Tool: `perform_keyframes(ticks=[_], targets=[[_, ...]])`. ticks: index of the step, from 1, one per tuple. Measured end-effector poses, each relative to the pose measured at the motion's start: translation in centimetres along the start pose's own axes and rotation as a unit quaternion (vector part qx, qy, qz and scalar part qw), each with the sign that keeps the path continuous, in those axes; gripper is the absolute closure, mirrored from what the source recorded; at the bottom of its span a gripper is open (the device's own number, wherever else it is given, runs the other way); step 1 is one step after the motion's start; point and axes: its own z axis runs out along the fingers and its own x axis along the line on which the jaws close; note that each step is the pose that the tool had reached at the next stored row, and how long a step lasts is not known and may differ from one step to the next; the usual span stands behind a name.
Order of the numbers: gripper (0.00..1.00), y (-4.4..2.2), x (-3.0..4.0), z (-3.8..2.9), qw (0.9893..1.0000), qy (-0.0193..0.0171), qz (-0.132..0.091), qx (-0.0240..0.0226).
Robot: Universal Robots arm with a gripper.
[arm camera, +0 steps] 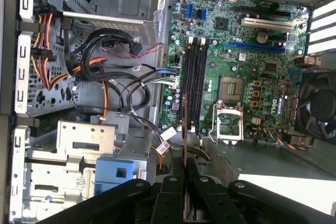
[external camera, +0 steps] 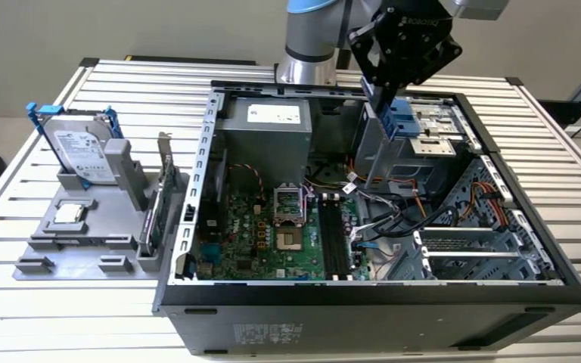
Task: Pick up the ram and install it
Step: 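Insert the ram into the slot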
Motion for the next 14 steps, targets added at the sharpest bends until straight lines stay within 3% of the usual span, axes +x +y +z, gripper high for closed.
perform_keyframes(ticks=[7,14], targets=[[1.00,0.01,0.03,0.48,0.9999,0.0136,0.004,-0.0050],[1.00,0.07,0.03,0.73,0.9995,0.0139,0.026,-0.0047]])
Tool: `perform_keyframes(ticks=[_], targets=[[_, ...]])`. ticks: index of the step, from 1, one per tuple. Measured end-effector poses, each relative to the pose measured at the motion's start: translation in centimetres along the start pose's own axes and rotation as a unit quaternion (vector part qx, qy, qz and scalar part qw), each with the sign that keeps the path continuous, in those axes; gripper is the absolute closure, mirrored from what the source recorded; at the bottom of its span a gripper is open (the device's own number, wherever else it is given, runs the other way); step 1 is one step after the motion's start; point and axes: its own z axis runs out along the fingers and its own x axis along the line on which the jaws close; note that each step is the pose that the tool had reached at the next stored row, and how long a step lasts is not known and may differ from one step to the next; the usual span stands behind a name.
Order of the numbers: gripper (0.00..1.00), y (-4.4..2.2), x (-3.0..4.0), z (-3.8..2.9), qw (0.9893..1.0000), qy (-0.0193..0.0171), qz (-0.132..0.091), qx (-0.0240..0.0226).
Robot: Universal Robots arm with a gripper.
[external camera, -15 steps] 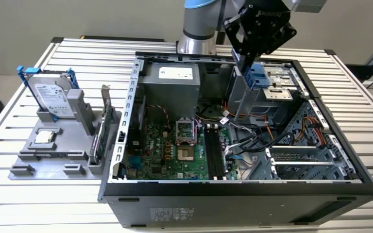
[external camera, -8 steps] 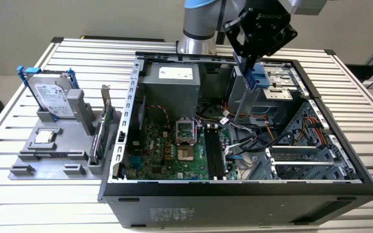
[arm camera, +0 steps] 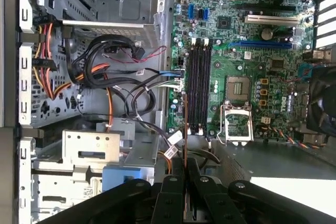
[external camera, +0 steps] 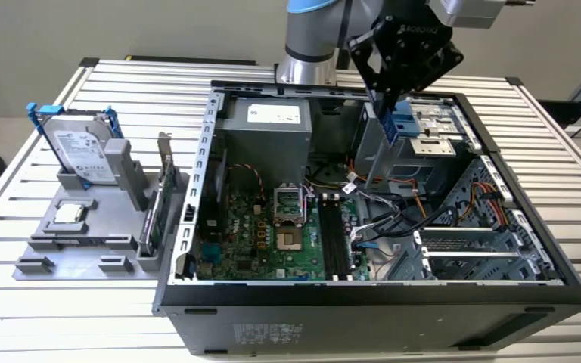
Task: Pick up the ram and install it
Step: 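Insert the ram into the slot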
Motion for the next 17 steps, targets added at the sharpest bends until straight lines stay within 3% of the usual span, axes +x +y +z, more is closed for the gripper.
perform_keyframes(ticks=[17], targets=[[1.00,0.00,-0.01,0.61,1.0000,0.0001,0.000,-0.0005]])
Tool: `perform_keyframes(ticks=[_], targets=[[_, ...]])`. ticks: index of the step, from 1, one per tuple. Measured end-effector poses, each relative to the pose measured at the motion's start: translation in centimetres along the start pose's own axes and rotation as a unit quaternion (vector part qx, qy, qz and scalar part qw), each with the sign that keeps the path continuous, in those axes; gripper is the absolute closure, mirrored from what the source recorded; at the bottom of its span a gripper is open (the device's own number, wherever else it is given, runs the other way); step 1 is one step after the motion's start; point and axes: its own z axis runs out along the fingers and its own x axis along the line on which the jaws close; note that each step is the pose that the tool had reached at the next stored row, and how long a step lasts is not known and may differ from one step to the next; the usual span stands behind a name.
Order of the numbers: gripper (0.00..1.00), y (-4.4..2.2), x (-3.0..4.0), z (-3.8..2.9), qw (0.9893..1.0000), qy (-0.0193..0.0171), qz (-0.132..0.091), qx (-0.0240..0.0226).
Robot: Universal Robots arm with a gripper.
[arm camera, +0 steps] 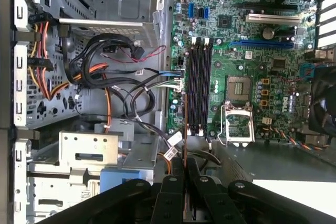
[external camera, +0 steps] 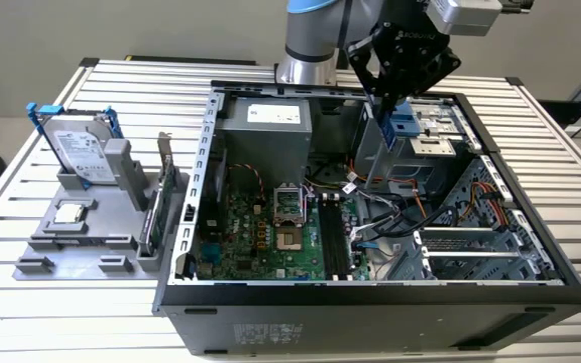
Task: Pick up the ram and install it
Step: 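Insert the ram into the slot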
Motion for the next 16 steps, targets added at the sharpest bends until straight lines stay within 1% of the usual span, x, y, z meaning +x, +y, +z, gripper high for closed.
perform_keyframes(ticks=[4,9,16], targets=[[1.00,0.00,-0.04,0.16,1.0000,0.0000,0.000,-0.0007],[1.00,-0.01,-0.30,0.42,1.0000,0.0003,0.000,-0.0008],[1.00,-0.01,-0.32,0.77,1.0000,0.0003,0.000,-0.0009]])
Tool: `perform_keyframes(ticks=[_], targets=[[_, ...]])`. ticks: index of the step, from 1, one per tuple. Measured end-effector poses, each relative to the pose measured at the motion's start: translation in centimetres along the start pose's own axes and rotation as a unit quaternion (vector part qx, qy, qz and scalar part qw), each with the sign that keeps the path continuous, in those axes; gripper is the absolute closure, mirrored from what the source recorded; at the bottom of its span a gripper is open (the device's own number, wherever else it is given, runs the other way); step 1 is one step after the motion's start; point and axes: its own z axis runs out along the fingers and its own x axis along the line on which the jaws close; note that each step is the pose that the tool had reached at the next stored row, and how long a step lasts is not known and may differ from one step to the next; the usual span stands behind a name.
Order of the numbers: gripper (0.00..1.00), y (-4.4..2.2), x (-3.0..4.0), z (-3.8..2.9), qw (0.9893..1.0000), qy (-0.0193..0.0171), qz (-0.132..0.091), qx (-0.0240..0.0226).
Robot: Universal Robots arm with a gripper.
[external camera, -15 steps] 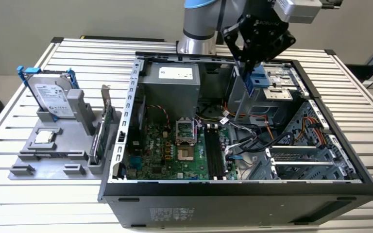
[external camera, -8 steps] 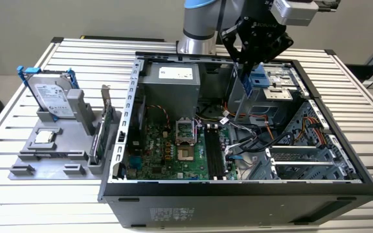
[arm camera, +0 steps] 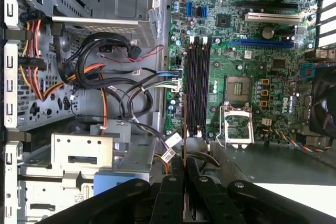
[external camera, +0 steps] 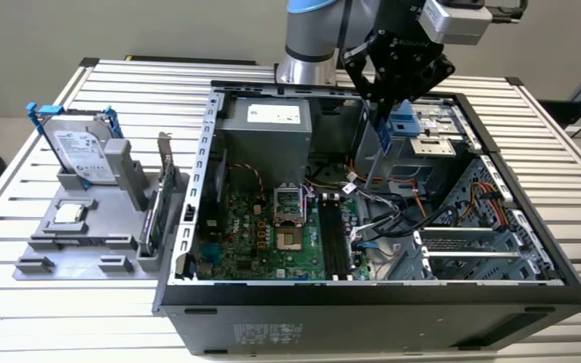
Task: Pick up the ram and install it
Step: 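Insert the ram into the slot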
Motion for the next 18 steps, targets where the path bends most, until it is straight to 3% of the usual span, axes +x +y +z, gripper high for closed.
perform_keyframes(ticks=[18], targets=[[1.00,-0.01,0.01,0.68,1.0000,0.0000,0.000,-0.0001]])
